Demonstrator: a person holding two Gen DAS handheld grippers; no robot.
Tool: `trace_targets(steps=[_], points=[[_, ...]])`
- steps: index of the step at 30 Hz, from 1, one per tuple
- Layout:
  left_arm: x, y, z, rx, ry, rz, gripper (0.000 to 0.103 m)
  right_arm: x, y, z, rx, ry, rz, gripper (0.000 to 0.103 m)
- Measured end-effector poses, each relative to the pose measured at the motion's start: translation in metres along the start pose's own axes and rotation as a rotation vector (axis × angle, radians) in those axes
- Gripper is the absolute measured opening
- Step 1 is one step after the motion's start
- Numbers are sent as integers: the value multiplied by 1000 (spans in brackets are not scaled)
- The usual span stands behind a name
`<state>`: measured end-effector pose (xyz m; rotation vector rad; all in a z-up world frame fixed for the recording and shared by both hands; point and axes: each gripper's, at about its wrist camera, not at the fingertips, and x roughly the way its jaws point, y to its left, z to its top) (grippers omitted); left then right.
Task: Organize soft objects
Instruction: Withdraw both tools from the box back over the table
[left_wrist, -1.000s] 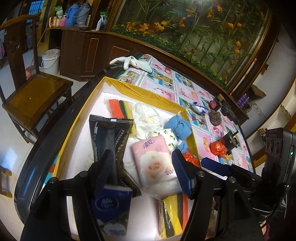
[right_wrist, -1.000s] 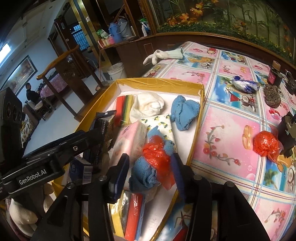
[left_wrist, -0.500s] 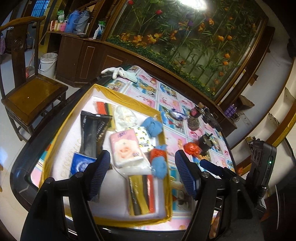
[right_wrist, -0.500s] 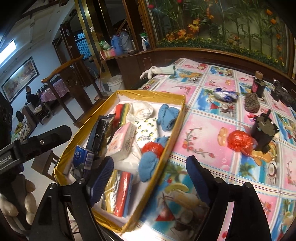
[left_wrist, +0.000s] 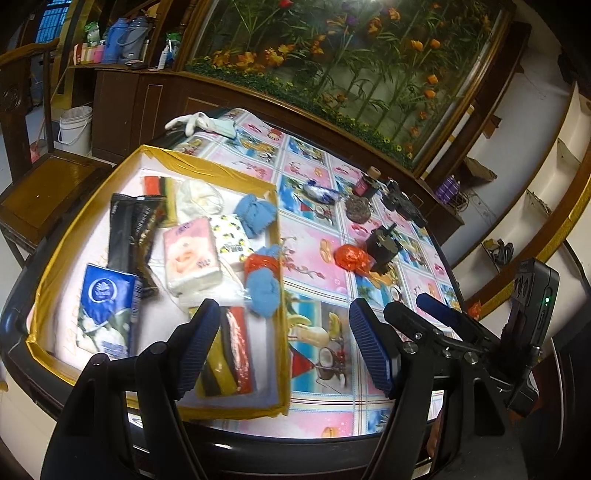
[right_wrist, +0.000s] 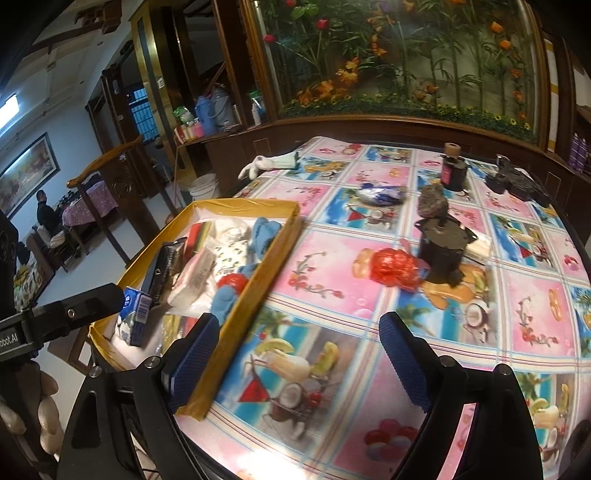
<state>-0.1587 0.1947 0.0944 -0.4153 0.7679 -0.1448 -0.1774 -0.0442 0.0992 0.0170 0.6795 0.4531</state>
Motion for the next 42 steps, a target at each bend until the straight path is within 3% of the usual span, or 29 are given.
trace_targets(steps=[18,42], points=[[20,-45,-14,70,64,1,72,-27,-50,-13,72,-29,-12,89],[39,-74,-21,123,112,-13,72,-37,-74,-18,104,-44,-14,90]])
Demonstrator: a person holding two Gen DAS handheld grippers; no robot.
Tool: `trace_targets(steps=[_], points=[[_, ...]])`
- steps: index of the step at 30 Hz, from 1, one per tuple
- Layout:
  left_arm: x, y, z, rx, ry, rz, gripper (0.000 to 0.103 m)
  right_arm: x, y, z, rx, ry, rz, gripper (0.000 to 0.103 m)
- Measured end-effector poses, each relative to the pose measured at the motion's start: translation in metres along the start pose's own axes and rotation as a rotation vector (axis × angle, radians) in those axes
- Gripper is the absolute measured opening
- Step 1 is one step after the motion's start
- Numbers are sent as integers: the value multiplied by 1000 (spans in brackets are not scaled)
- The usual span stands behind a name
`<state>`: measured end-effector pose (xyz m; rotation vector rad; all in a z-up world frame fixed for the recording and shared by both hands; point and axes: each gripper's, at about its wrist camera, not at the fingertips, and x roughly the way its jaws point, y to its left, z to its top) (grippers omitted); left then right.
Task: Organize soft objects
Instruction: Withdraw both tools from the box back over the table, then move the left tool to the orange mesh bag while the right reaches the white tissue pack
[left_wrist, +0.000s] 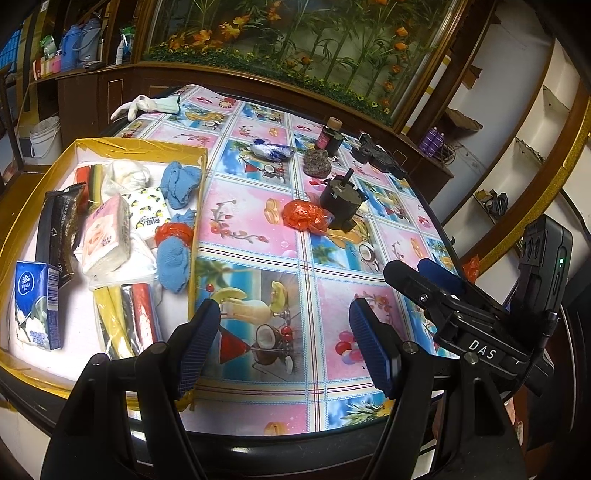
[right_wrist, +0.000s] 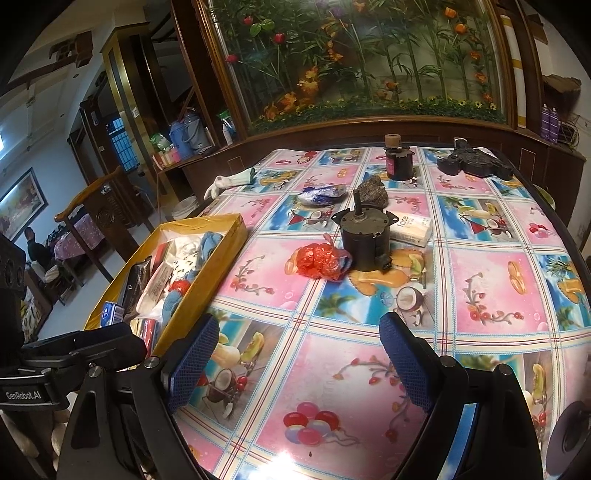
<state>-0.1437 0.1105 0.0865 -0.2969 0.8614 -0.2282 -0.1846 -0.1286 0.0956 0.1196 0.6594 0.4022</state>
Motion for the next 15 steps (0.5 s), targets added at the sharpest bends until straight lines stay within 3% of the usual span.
trace_targets(steps=[15], points=[[29,-28,25,64,29,-43,72,-10,-49,16,86,-32,-81,90]])
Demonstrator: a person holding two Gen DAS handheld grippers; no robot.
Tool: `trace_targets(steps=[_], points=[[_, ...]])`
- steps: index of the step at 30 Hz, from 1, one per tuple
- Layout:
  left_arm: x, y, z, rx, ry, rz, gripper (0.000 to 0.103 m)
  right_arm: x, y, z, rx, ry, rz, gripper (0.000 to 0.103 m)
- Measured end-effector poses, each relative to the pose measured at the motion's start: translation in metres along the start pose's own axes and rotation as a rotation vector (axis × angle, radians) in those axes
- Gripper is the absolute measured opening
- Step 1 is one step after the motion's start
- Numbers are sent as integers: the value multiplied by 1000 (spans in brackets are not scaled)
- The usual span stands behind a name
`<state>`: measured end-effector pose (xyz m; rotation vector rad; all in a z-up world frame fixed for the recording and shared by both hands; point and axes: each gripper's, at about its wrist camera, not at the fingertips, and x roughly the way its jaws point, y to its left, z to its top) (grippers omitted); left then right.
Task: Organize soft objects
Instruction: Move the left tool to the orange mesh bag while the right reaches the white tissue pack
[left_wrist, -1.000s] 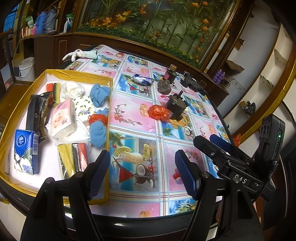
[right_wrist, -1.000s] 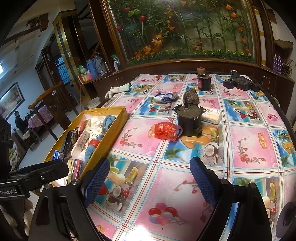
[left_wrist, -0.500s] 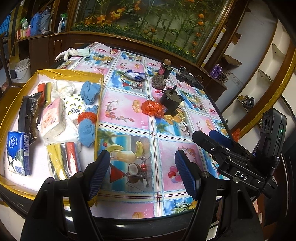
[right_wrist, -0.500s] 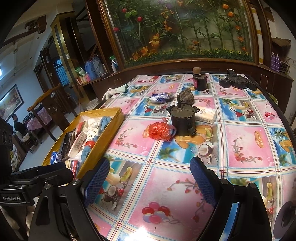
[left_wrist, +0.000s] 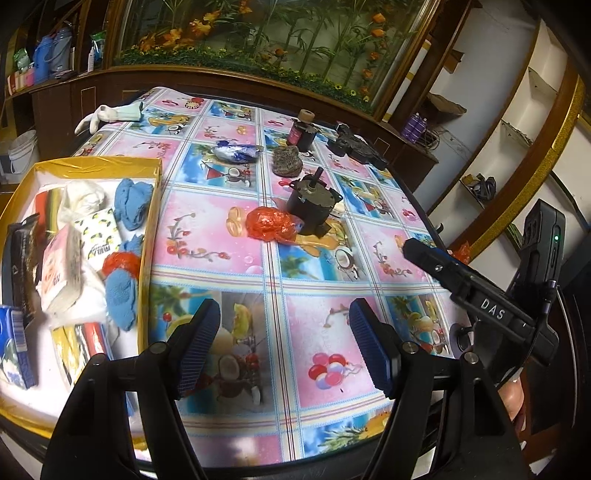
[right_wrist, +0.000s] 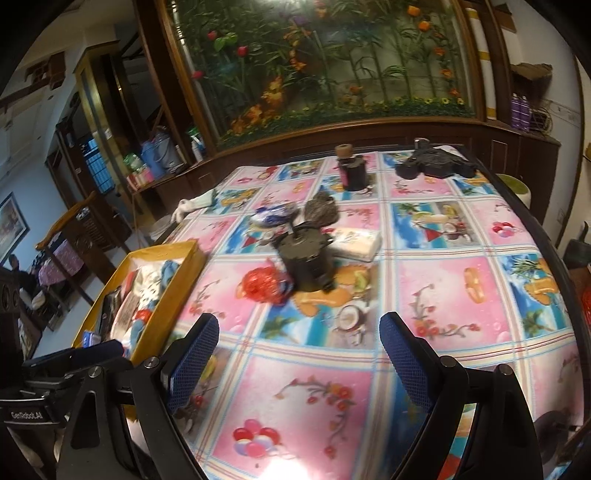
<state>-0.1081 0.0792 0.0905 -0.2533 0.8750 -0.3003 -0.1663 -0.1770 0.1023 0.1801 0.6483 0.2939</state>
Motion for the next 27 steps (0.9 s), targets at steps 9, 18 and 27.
trace_targets(steps=[9,18,27], points=[[38,10,49,3,28,51,72,17,-45,25,119,2,-65,90],[130,17,82,-91,137,7,72,46,-84,33,248,13,-95,90],[169,16,89,-13,126,17,73,61,-108,25,323,-35,-126,90]])
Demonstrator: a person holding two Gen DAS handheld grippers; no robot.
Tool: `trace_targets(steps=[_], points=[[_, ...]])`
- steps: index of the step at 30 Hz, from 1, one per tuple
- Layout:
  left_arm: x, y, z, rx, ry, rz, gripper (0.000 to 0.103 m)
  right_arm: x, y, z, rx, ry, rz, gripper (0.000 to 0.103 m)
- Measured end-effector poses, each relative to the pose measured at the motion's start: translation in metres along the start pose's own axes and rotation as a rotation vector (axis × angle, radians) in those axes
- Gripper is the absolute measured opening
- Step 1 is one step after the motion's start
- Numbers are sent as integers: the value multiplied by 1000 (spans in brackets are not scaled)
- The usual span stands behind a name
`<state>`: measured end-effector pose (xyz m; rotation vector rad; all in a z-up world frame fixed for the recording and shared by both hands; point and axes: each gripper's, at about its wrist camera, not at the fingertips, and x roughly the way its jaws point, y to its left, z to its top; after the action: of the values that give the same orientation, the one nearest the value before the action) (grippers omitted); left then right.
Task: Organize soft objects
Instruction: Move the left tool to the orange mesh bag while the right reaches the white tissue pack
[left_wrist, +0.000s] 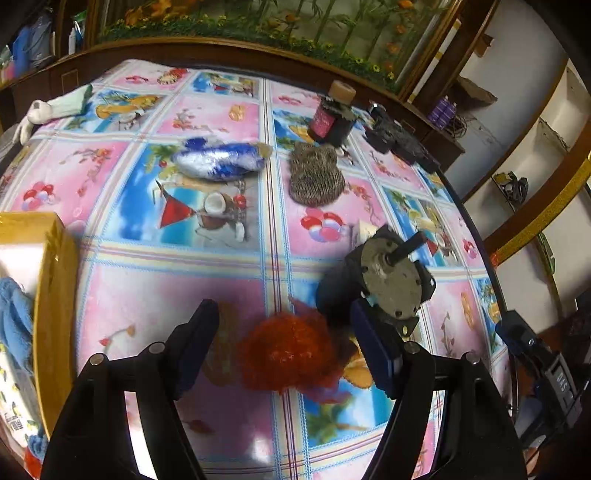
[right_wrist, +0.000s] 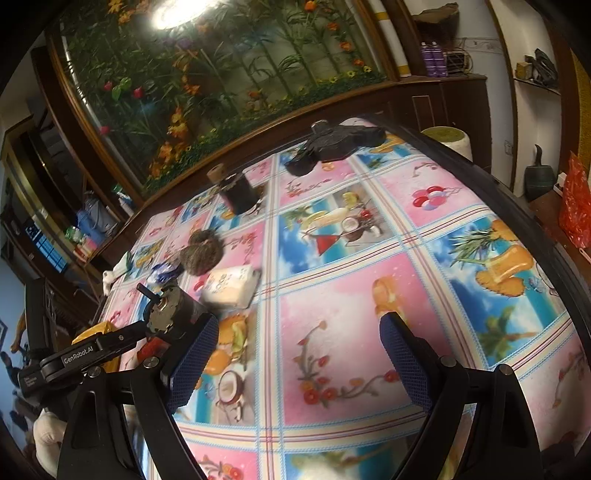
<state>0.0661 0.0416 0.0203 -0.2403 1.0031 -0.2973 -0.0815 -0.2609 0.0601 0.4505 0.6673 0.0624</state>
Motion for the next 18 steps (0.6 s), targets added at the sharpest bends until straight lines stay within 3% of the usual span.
trace_targets(steps=[3,9,14,18], points=[[8,-8,-11,54,85,-28,70,3,-9,-2,31,0,1,90],[-3,-42,-44,244,174,-46,65,7,-17,-3,55,17,-14,90],[-34,-42,-47,236,102,-61,66,2,-17,0,73,6,1,90],[-41,-34,-42,222,46,5,66,2,-9,9,93,25,16,91]])
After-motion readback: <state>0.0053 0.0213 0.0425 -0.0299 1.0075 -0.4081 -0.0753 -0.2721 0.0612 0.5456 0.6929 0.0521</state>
